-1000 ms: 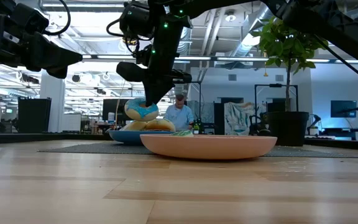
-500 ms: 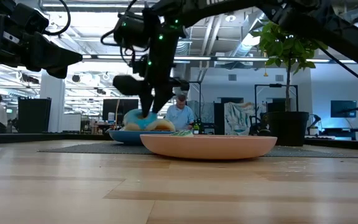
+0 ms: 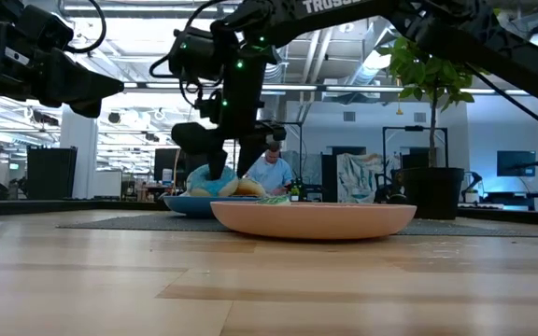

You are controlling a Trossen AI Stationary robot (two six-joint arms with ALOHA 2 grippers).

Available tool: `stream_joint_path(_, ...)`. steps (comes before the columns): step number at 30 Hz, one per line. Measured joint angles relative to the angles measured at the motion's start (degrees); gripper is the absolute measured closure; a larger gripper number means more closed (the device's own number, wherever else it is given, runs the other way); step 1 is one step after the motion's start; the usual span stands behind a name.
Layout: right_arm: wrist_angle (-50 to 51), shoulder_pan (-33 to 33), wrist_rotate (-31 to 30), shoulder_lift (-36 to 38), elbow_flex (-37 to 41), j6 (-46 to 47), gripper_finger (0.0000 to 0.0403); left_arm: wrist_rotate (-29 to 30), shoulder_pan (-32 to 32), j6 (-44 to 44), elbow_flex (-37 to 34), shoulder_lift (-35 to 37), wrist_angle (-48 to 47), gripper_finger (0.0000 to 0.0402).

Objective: Pick & Place donuts
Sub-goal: Put the large blue donut on the blue plate

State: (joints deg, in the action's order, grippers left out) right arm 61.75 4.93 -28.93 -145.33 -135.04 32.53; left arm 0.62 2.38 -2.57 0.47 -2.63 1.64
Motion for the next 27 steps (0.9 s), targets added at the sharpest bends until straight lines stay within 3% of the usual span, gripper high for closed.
stream_joint_path(7,-0.43,0.04,0.45,0.89,0.07,-1.08,0.0164,0.0,0.01,0.0,0.0,0.0,-0.01,0.0401)
stream_joint_path(27,2.32,-0.02,0.62,3.27,0.09,-1.63,0.0163,0.0,0.0,0.0,0.0,0.0,0.0,0.0401)
